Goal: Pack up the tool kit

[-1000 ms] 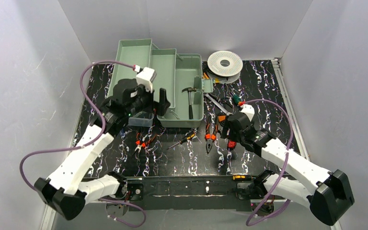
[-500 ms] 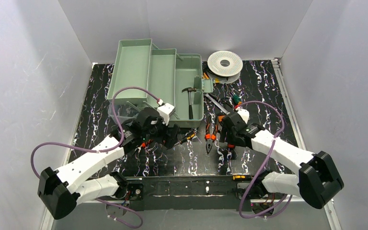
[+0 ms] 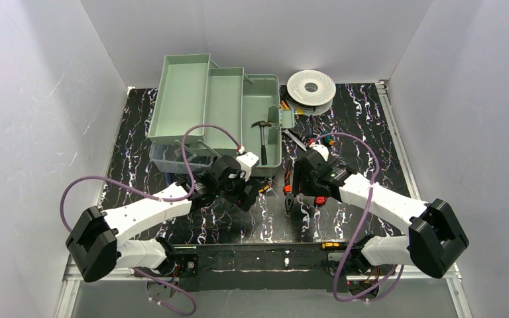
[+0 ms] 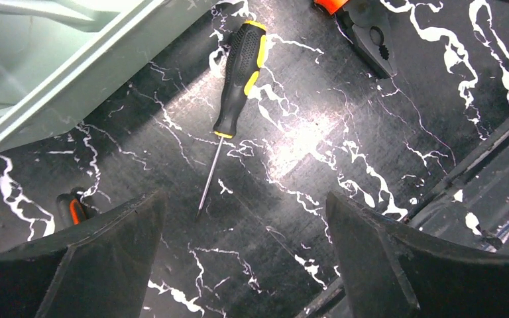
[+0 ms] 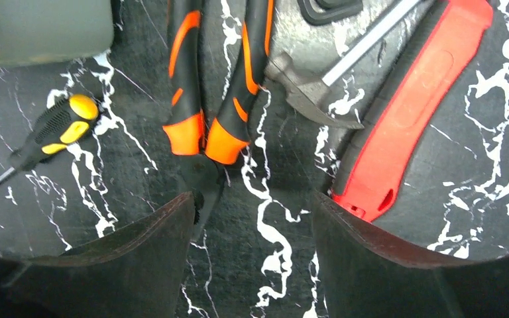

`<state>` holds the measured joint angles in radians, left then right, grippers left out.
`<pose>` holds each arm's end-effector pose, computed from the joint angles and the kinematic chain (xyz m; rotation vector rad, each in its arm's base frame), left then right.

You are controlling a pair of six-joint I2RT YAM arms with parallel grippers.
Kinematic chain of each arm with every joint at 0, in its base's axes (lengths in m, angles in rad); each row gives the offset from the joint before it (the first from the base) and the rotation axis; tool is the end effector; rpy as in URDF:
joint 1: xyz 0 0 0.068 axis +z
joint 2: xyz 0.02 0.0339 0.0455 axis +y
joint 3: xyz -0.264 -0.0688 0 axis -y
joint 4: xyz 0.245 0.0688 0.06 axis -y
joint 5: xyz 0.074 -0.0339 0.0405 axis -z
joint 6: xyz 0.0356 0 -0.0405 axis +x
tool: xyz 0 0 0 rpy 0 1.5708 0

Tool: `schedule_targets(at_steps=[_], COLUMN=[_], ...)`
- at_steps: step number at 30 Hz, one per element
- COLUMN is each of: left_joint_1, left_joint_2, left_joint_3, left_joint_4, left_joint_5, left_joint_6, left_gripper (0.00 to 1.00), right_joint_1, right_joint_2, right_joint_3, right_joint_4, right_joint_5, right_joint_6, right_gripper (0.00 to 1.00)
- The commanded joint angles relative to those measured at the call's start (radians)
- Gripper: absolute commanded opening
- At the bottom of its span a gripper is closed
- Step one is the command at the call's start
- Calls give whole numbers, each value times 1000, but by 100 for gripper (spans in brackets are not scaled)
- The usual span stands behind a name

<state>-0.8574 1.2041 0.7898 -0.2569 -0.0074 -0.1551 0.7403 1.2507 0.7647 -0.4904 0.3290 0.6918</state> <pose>0.1701 -0.1961 0.2481 0.7864 2.1587 -0.5304 0.1863 0.1547 0.2135 0.0659 2.4806 0.1879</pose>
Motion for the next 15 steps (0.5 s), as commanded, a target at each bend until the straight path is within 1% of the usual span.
schedule_targets(at_steps=[1, 3, 5, 8, 13, 15], left_joint_1=[-29, -44, -62, -77, -81, -81], left_joint_2=[12, 3, -16, -79, -192, -222], left_joint_3=[-31, -49, -69, -98, -140, -148], left_joint_4=[109, 140, 149, 151, 139, 129], left_joint_5=[-49, -65, -121, -163, -204, -210], left_joint_6=[-15, -17, -29, -28, -18, -20], left_gripper=[88, 88, 89, 91, 94, 94], right_joint_1=[1, 1, 0, 0, -2, -3], right_joint_2=[74, 131, 177, 223, 286, 296], right_joint_3=[96, 136, 163, 168, 170, 141], right_joint_4=[25, -3, 1, 46, 26, 50], right_joint_5=[28, 92, 114, 97, 107, 94], right_joint_6=[37, 82, 93, 120, 223, 261], right_gripper=[69, 65, 65, 64, 62, 62])
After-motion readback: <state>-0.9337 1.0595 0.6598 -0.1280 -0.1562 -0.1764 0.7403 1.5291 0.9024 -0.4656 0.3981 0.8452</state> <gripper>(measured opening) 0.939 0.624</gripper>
